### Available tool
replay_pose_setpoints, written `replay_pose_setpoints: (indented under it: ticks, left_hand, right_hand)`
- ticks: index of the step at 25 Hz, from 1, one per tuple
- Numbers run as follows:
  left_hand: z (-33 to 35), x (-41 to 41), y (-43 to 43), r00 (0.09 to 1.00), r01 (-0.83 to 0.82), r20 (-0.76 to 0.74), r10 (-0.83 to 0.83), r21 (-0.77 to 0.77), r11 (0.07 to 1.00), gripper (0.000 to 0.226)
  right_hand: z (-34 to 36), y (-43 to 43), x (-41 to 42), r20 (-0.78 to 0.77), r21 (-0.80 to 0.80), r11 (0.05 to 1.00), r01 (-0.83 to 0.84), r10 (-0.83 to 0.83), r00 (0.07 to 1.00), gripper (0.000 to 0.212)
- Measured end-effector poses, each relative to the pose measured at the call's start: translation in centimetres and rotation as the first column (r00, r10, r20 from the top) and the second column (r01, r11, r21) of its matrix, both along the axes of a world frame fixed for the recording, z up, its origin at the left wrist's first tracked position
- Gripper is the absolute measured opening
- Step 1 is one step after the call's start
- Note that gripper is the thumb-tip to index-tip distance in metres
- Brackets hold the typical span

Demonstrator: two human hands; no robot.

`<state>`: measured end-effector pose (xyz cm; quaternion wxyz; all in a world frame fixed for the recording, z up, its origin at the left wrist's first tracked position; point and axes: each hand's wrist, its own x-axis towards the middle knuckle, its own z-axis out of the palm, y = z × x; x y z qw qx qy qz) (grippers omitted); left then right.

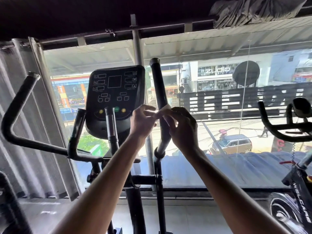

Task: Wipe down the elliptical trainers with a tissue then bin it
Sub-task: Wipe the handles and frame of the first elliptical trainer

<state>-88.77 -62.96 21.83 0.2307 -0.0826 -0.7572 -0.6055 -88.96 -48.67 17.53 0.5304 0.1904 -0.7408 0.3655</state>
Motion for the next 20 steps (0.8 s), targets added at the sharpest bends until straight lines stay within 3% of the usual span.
replay_pose_setpoints:
  ticks: [2,4,6,7,8,12,15,18,20]
  left_hand:
    - [-0.8,0.0,0.3,0.997,0.043,0.058,-0.045,0.037,0.998,0.026]
    - [-2.1,0.3,0.9,0.984,0.108,0.13,-0.122,0.111,0.988,0.017]
    - [-3.1,0.0,1.3,0.972,0.159,0.153,-0.181,0.145,0.977,0.021]
    - [-3.7,-0.2,1.3,0.971,0.162,0.152,-0.183,0.14,0.977,0.022]
    - [-4.1,-0.6,1.1,0.972,0.162,0.146,-0.182,0.136,0.977,0.023]
    - [-5.0,-0.6,1.4,0.956,0.202,0.179,-0.234,0.182,0.962,0.03]
    - [-5.5,-0.3,1.4,0.934,0.271,0.184,-0.308,0.201,0.941,0.03]
    - [-5.7,-0.1,1.2,0.916,0.317,0.17,-0.363,0.248,0.916,0.028]
    - [-6.2,0.2,1.4,0.919,0.315,0.15,-0.364,0.275,0.908,0.025]
  right_hand:
    - [0.8,0.3,-0.8,0.079,-0.094,0.996,0.01,-0.002,0.997,0.023]
    - [1.1,0.7,-2.0,0.26,-0.254,0.967,-0.031,0.099,0.961,0.042]
    - [1.3,0.9,-2.6,0.353,-0.474,0.865,-0.162,0.355,0.865,0.031]
    - [1.0,1.0,-2.7,0.342,-0.508,0.839,-0.193,0.403,0.849,0.019]
    - [0.7,1.0,-2.6,0.315,-0.483,0.852,-0.2,0.383,0.868,0.012]
    - [0.9,0.6,-2.0,0.284,-0.265,0.957,-0.121,0.198,0.938,0.033]
    - [1.1,0.1,-1.3,0.041,-0.032,0.999,0.002,-0.001,0.999,0.017]
    - [1.9,0.6,-0.4,-0.056,0.226,0.97,0.089,-0.078,0.995,0.019]
    - [2.7,0.6,0.0,-0.109,0.454,0.875,0.169,-0.133,0.985,0.012]
